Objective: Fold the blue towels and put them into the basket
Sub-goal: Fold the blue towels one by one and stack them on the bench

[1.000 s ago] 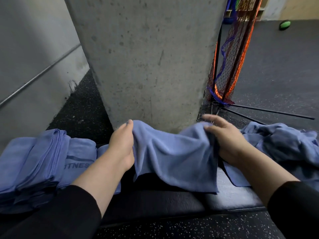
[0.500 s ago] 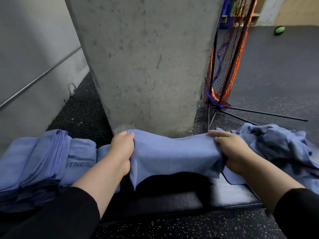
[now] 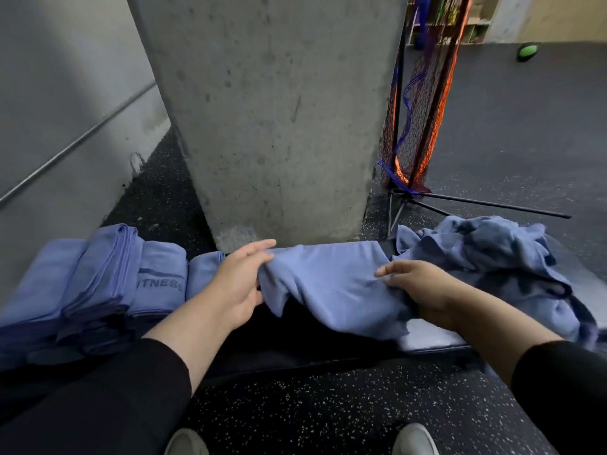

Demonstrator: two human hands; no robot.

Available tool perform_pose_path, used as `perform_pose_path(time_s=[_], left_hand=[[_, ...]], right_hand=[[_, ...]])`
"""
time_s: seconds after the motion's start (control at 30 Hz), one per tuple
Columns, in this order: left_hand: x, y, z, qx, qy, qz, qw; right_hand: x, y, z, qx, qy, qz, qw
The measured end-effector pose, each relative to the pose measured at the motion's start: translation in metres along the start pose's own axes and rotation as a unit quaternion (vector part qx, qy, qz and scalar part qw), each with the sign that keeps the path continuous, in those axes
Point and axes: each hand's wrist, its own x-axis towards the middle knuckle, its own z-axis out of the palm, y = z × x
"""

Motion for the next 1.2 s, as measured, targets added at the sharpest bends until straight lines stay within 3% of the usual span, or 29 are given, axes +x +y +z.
perform_pose_path(time_s=[0.1,0.17,0.23,0.3,0.37,0.47,0.57,0.67,0.77,0.87,0.93,1.1,1.2], left_hand=[[-0.007,0.000,-0.004,0.051,0.029,0.038,0.998],[-0.013,-0.002,-0.008,0.093,0.016,0.036,0.995],[-0.019,-0.007,-0.013,0.216,0.007,0.049,0.975],[-0.020,-0.017,-0.017,0.406,0.002,0.095,0.909],[-0.020,-0.028,-0.018,0.544,-0.009,0.140,0.827],[-0.017,-0.049,-0.022,0.652,-0.013,0.159,0.741],[-0.025,-0.061,-0.023,0.753,-0.029,0.167,0.636],[-0.037,-0.063,-0.021,0.817,-0.038,0.221,0.532],[-0.043,-0.068,-0.022,0.798,-0.128,0.279,0.518],[-0.046,-0.080,-0.031,0.804,-0.185,0.260,0.502],[-0.045,-0.084,-0.037,0.804,-0.181,0.257,0.505],[-0.040,-0.083,-0.033,0.783,-0.174,0.200,0.563],[-0.035,-0.085,-0.030,0.791,-0.178,0.169,0.560]], right_hand=[[0.001,0.005,-0.005,-0.023,0.097,-0.053,0.994],[-0.004,0.008,-0.007,-0.056,0.103,-0.060,0.991],[-0.011,0.012,-0.008,-0.104,0.099,-0.066,0.987],[-0.018,0.016,-0.006,-0.189,0.102,-0.087,0.973],[-0.020,0.024,-0.004,-0.335,0.104,-0.118,0.929],[-0.021,0.046,0.000,-0.498,0.099,-0.127,0.852],[-0.025,0.063,0.004,-0.565,0.146,-0.142,0.800],[-0.031,0.067,0.007,-0.596,0.176,-0.226,0.750],[-0.037,0.076,0.006,-0.569,0.080,-0.303,0.760],[-0.043,0.092,-0.004,-0.614,-0.004,-0.296,0.732],[-0.043,0.098,-0.011,-0.623,-0.021,-0.287,0.728],[-0.031,0.088,-0.011,-0.561,-0.001,-0.258,0.787],[-0.026,0.078,-0.007,-0.593,-0.033,-0.195,0.780]])
